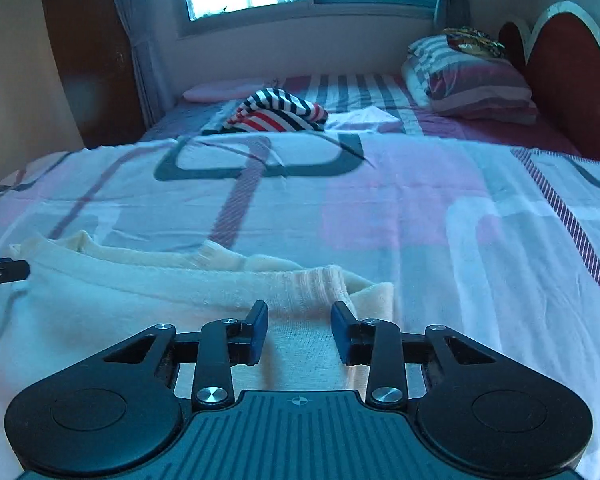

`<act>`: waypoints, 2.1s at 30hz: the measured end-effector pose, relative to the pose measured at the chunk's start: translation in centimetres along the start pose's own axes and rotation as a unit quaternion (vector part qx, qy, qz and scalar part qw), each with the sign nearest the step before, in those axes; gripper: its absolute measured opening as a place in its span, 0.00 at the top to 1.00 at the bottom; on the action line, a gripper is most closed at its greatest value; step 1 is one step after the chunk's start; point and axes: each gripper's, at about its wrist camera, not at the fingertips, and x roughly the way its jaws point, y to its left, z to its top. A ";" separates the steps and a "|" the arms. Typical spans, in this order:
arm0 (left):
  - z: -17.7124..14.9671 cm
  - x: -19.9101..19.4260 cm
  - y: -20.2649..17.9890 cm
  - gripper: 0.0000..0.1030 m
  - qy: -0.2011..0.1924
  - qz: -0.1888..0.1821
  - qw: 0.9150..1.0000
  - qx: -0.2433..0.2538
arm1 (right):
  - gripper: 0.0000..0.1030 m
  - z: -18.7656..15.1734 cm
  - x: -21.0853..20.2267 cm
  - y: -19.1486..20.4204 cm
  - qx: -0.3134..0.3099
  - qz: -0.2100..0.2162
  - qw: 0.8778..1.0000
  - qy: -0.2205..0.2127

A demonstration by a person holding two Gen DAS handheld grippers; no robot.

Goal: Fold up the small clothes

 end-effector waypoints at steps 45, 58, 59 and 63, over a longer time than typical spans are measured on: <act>-12.9 -13.6 -3.3 0.25 0.051 0.062 0.995 0.060 | 0.57 -15.7 -13.3 9.2 -0.059 -0.030 0.996 0.065; -12.0 -13.4 -2.2 0.31 0.063 0.087 0.994 0.030 | 0.87 -14.3 -14.9 7.6 -0.038 -0.053 0.997 0.037; -12.1 -13.2 -2.1 0.27 0.066 0.092 0.993 0.032 | 0.87 -14.6 -14.2 7.3 -0.040 -0.057 0.996 0.051; -12.2 -13.0 -1.1 0.25 0.072 0.084 0.994 0.008 | 0.87 -15.2 -13.6 6.7 -0.039 -0.054 0.996 0.058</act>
